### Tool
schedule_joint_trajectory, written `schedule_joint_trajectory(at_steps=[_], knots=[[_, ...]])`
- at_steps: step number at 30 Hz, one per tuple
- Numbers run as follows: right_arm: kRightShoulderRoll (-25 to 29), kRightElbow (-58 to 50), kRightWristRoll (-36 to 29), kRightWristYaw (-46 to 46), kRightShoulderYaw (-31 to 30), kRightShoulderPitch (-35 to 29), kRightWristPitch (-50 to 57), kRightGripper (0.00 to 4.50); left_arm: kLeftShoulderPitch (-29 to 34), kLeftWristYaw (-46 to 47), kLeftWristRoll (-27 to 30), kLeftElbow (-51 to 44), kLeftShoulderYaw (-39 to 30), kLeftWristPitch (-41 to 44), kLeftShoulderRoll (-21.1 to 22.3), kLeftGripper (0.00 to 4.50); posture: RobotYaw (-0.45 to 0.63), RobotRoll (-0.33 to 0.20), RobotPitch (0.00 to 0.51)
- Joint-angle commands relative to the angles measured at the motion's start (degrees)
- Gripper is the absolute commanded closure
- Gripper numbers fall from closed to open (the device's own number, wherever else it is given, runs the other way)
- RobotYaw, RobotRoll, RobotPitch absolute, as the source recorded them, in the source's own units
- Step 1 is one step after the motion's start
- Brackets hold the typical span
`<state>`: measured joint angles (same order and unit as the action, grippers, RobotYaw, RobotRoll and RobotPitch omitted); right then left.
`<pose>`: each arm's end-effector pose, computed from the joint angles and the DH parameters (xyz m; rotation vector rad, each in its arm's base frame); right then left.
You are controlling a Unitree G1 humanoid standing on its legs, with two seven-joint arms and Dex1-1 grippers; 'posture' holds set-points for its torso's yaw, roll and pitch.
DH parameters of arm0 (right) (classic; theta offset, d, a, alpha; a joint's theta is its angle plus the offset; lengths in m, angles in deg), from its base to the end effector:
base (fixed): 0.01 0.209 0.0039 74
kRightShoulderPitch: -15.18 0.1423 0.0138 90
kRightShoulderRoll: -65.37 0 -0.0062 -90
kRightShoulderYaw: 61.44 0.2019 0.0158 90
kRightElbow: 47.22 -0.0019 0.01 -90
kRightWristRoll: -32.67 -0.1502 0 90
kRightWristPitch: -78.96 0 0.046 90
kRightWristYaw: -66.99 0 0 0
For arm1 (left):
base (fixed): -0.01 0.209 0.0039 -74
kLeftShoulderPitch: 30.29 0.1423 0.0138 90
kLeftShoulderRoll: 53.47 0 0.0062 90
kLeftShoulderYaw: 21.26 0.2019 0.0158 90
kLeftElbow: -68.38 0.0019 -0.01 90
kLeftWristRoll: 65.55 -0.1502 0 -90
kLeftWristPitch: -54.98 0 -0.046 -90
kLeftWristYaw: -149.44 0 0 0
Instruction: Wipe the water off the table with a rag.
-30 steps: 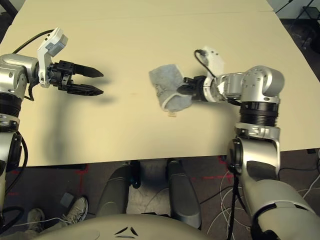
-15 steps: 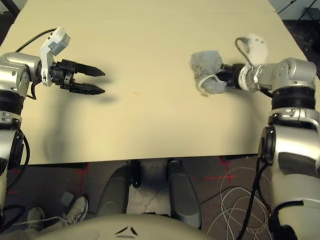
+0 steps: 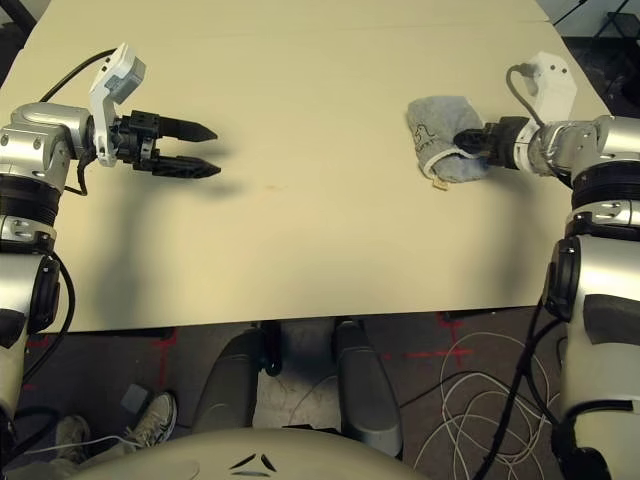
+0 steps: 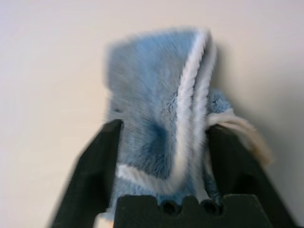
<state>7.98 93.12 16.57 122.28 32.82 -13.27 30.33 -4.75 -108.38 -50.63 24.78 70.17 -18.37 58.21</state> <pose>0.3354 -0.3509 0.2455 0.0902 0.3605 0.4566 0.3738 0.2732 0.2571 0.2382 0.0742 -1.1122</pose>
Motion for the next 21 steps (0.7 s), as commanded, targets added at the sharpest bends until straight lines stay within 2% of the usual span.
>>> schedule_joint_trajectory(at_steps=[1, 4, 7, 12, 16, 20, 21], knots=[[1.5, -0.4, 0.0, -0.8, 4.1, -0.3, -10.2, 0.04, -0.8, 13.0, 1.9, 3.2, -7.3, -6.0, -3.4, 0.0, -0.18, 0.0, 0.273], [-1.6, 4.3, -0.2, -9.6, 9.5, -0.6, -24.7, 0.04, -0.4, 25.2, 1.4, 6.0, -12.0, -13.5, -6.7, 0.0, -0.17, 0.0, 0.265], [-3.6, 9.8, 1.9, -15.6, 10.8, -1.2, -36.8, 0.04, 0.6, 34.5, 0.3, 8.5, -14.4, -18.6, -8.8, 0.0, -0.16, 0.0, 0.258], [-6.4, 17.9, 4.2, -21.2, 11.1, -0.6, -46.8, 0.04, 3.8, 46.0, -1.8, 12.3, -15.7, -27.0, -11.4, 0.0, -0.16, 0.0, 0.265], [-7.0, 21.4, 4.5, -24.0, 11.8, 0.6, -48.2, 0.04, 5.3, 50.3, -2.2, 14.6, -15.9, -28.4, -12.2, 0.0, -0.15, 0.0, 0.265], [-6.7, 22.8, 1.0, -21.9, 14.9, 4.7, -36.9, 0.04, 4.4, 42.8, -0.2, 10.8, -14.9, -24.3, -12.2, 0.0, -0.15, 0.0, 0.267], [-5.7, 23.1, 1.2, -21.3, 14.8, 5.9, -34.0, 0.04, 3.8, 38.2, 0.2, 9.2, -13.8, -22.1, -11.5, 0.0, -0.16, 0.0, 0.268]])
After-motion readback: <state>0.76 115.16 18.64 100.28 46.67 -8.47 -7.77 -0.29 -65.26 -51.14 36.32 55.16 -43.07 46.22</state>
